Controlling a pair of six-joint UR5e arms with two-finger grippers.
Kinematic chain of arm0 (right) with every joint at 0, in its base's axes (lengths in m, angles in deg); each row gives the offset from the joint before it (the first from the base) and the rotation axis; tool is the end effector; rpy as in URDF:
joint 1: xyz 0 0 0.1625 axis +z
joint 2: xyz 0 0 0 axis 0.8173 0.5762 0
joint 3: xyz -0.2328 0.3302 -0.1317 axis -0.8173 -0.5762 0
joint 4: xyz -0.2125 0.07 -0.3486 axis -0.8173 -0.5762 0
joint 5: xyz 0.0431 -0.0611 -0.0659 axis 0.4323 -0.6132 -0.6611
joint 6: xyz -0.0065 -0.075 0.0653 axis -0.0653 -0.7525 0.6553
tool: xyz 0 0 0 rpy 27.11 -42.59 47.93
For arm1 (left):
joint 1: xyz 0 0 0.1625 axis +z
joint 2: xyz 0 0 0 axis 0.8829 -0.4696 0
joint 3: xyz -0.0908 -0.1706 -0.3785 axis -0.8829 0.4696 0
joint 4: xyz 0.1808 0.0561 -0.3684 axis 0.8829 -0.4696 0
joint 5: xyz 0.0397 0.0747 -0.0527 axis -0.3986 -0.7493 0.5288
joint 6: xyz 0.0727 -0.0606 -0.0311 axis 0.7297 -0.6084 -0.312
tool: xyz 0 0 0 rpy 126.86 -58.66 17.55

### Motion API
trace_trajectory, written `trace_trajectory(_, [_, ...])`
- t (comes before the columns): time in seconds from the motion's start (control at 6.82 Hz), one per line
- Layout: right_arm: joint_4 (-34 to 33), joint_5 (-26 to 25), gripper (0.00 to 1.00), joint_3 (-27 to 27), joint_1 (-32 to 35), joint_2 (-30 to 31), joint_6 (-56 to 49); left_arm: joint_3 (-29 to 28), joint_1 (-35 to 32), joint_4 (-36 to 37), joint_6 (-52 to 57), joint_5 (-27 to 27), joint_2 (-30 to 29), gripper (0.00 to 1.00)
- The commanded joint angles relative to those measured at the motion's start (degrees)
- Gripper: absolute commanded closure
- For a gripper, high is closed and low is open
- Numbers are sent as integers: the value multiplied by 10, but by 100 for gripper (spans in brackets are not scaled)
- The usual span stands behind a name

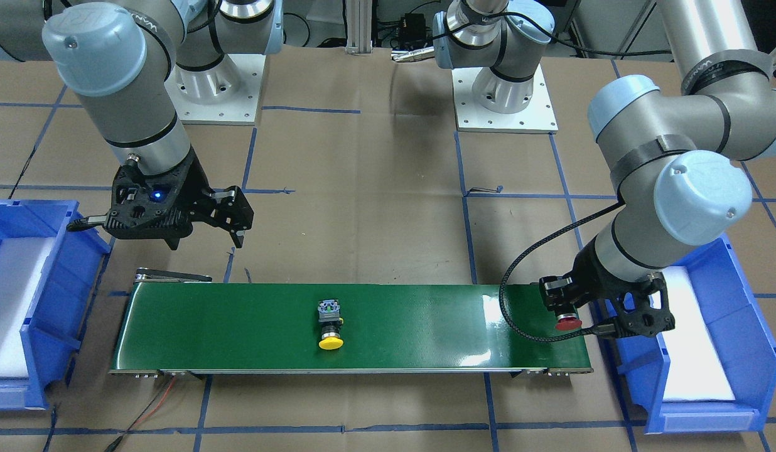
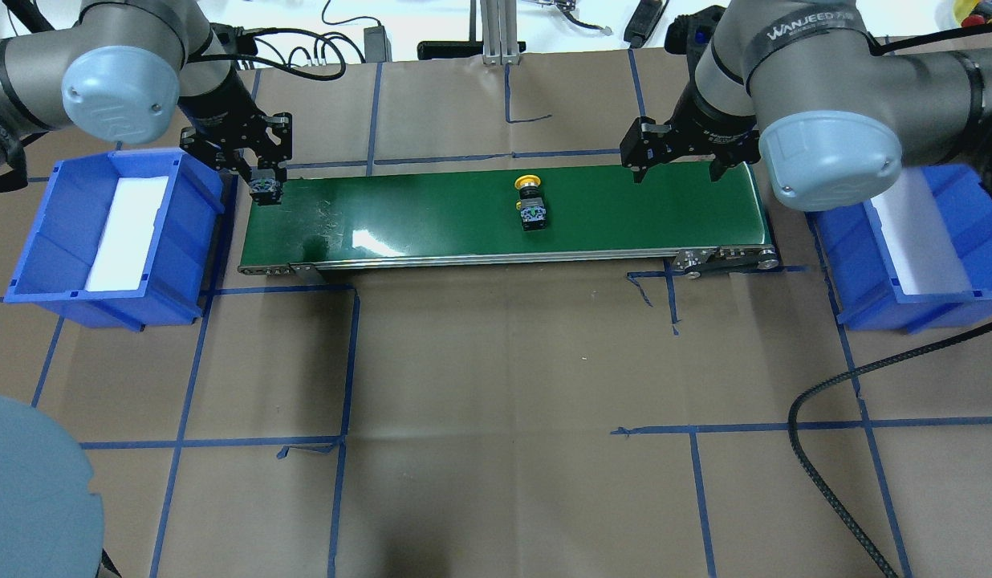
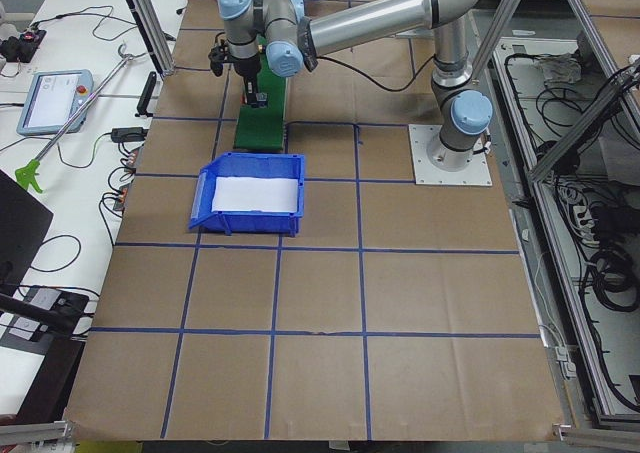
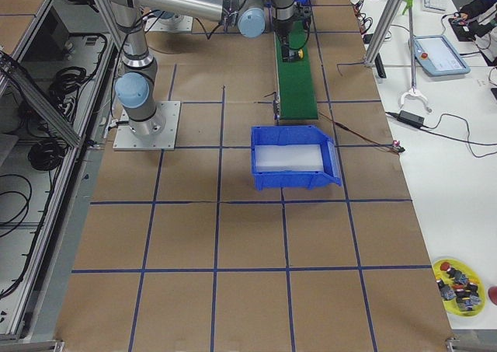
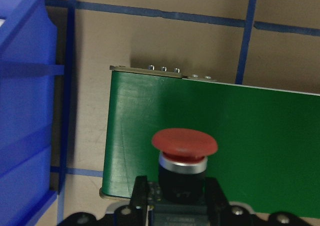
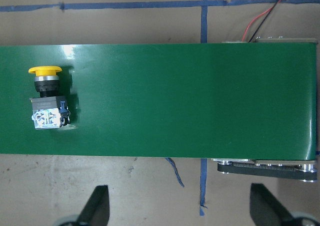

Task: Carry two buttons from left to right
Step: 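Carry the red button onto the belt while the right gripper moves over the yellow button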

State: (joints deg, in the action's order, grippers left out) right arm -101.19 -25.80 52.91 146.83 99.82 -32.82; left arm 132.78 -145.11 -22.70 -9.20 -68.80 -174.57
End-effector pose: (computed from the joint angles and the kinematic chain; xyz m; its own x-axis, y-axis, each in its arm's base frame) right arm 0.1585 -0.5476 0.3944 -0.9979 -0.0123 -0.0629 -0.0019 0.9867 -0.1628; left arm -0.0564 -0.6385 0.3380 -0.9897 -0.1430 -0.0073 -0.1432 0.9891 0.0343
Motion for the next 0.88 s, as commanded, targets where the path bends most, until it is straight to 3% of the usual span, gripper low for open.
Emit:
trace_trajectory(0.0, [-42,0,0,-1,0,-23,0,49,-1,73,-14,2,-5,89])
trace_trajectory(0.15, [-68,1,0,0,0,-39,0,72,-1,119,-14,-1,-22,89])
trace_trajectory(0.44, [-95,1,0,-11,-1,-53,0,82,-2,134,-26,-2,-30,89])
trace_trajectory(0.59, [-123,2,0,-13,-1,-55,1,84,-2,135,-27,2,-30,47])
trace_trajectory(0.73, [-132,51,0,-13,-2,-55,0,82,-2,136,-27,5,-30,0])
